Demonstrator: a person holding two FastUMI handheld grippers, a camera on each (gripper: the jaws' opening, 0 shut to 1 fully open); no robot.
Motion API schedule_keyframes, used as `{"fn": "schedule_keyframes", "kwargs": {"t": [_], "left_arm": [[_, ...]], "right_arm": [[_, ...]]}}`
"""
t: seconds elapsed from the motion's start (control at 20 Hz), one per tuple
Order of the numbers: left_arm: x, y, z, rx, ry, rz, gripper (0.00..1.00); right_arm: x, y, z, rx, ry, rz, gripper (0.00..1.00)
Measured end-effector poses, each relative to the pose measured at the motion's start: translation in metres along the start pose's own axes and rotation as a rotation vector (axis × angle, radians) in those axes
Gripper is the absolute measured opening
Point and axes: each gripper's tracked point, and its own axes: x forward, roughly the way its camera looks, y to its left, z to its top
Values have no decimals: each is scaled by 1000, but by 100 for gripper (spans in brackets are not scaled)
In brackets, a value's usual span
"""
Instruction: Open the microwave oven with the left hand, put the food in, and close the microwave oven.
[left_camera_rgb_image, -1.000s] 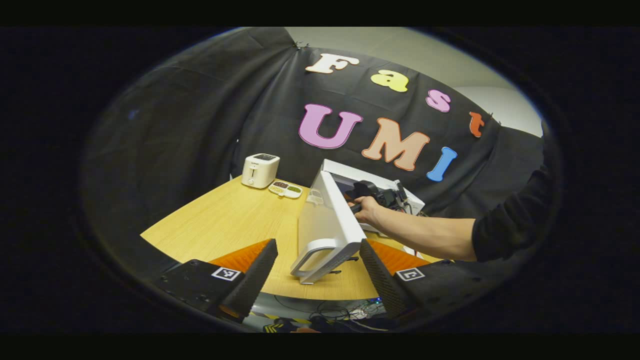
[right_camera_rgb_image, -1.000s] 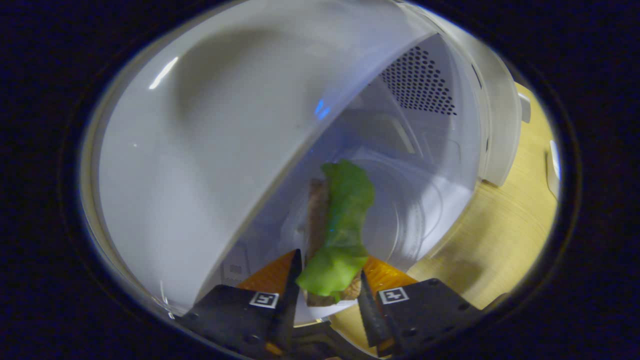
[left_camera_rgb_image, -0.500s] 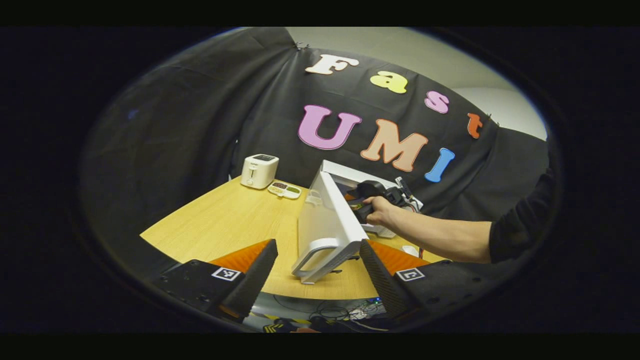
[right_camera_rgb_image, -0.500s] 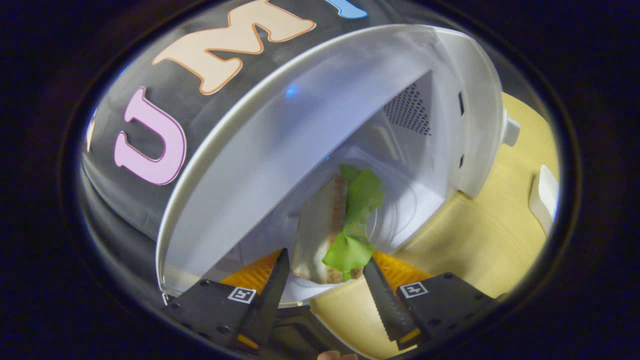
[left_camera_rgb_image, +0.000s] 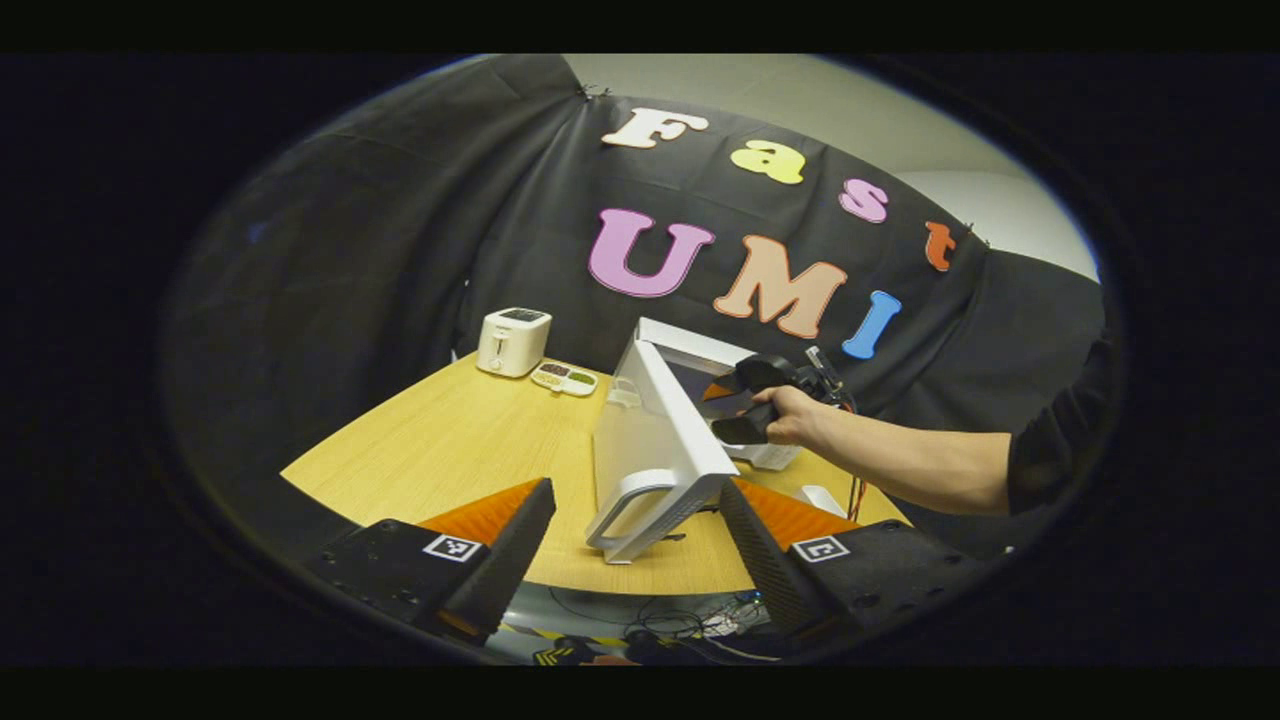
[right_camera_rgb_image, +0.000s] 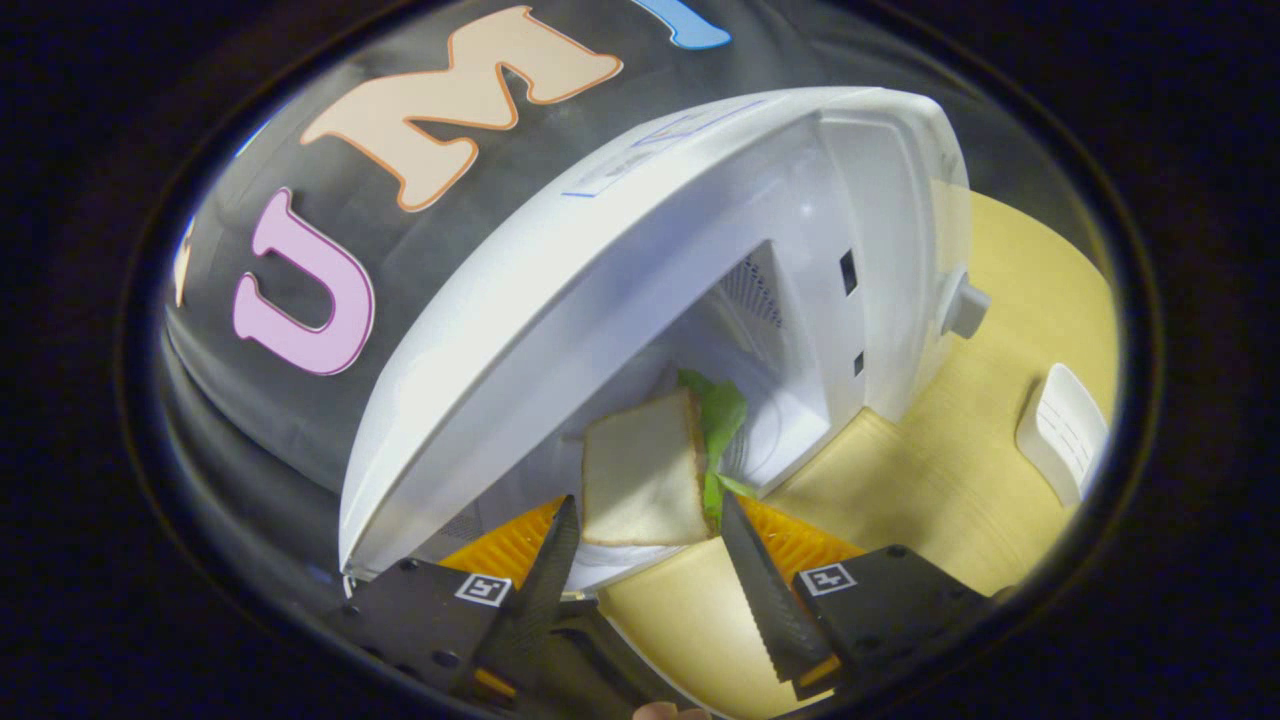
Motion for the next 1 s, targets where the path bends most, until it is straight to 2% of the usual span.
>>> {"fn": "schedule_keyframes", "kwargs": {"t": [0.1,0.2,0.25,0.35,0.5,0.65,0.75,0.8,0.9,0.95,1.0], "left_arm": [[-2,1,0,20,2,2,94],[0,4,3,54,-4,-2,96],[2,4,3,81,-2,-6,96],[3,12,7,141,-6,3,97],[5,24,17,199,-22,20,96],[12,30,29,261,-34,43,97],[21,32,35,295,-40,43,97],[25,33,37,301,-40,40,96],[38,39,41,306,-36,40,99],[43,42,41,304,-35,38,94],[49,43,41,300,-39,30,94]], "right_arm": [[-15,-3,1,-29,6,20,77],[-39,-8,1,-81,-10,67,77],[-52,-14,1,-118,-32,79,88],[-83,-28,-3,-190,-43,117,89],[-133,-36,-6,-258,-97,245,89],[-183,-67,-11,-427,-179,290,88],[-211,-85,-7,-496,-229,294,88],[-223,-92,-6,-526,-250,296,77],[-244,-105,0,-596,-287,282,77],[-256,-109,9,-627,-329,275,88],[-265,-109,23,-654,-383,267,88]]}}
